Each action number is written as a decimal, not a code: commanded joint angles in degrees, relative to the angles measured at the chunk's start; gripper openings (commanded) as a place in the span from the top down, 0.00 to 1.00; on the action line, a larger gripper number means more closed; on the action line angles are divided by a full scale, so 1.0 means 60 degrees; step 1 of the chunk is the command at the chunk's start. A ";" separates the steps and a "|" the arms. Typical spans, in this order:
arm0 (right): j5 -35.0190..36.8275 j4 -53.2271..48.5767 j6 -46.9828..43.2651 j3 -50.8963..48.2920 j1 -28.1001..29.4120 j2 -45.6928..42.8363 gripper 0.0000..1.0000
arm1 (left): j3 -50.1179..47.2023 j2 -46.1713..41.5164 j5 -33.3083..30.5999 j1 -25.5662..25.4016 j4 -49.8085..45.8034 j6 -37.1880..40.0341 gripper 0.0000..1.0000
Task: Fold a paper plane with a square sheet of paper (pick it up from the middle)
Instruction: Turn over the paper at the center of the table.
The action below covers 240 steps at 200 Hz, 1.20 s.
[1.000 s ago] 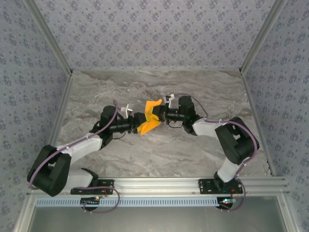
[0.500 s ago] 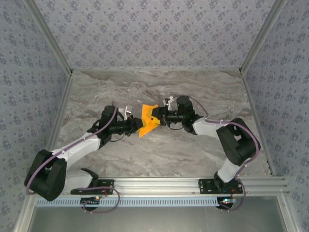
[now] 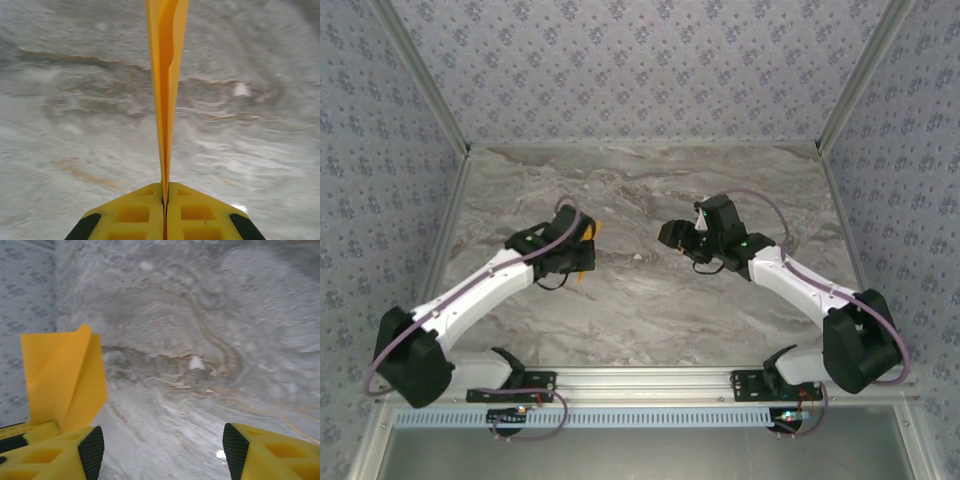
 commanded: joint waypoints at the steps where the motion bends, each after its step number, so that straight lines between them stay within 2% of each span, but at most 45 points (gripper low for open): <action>1: 0.1378 -0.1124 -0.0339 -0.0105 0.0083 -0.0339 0.30 | 0.0541 0.0864 -0.2489 -0.0500 -0.1621 0.0157 0.92; 22: 0.1772 -0.1316 -0.0298 -0.0225 0.0081 -0.0510 0.30 | 0.0828 0.1717 -0.2602 -0.0942 -0.1421 -0.0161 0.91; 39: 0.2041 -0.1457 -0.0201 -0.0332 0.0090 -0.0633 0.30 | 0.0994 0.2396 -0.2239 -0.1238 -0.0992 -0.0285 0.85; 54: 0.2173 -0.1504 -0.0187 -0.0419 0.0088 -0.0717 0.30 | 0.1125 0.2862 -0.1468 -0.1396 -0.0447 -0.0284 0.82; 82: 0.2308 -0.1612 -0.0165 -0.0506 0.0105 -0.0780 0.30 | 0.1238 0.3377 -0.0139 -0.1469 0.0489 -0.0237 0.69; 102: 0.2379 -0.1638 -0.0166 -0.0536 0.0113 -0.0811 0.30 | 0.1240 0.3383 0.0517 -0.1469 0.0947 -0.0117 0.58; 126: 0.2454 -0.1590 -0.0212 -0.0560 0.0170 -0.0798 0.30 | 0.1034 0.3072 0.1439 -0.1314 0.1474 -0.0035 0.51; 151: 0.2559 -0.1462 -0.0337 -0.0526 0.0379 -0.0689 0.30 | 0.0460 0.2397 0.2771 -0.0776 0.2318 -0.0136 0.41; 166: 0.2707 -0.1365 -0.0564 -0.0401 0.0730 -0.0486 0.30 | 0.0110 0.1877 0.3168 -0.0385 0.2603 -0.0277 0.35; 199: 0.2812 -0.0794 -0.0856 0.0325 0.2099 0.0802 0.36 | -0.0831 0.0684 0.2774 0.0796 0.2625 -0.0560 0.20; 240: 0.2663 -0.0768 -0.0981 0.2545 0.3840 0.3550 0.57 | -0.2134 -0.0595 0.2409 0.2520 0.2380 -0.0834 0.09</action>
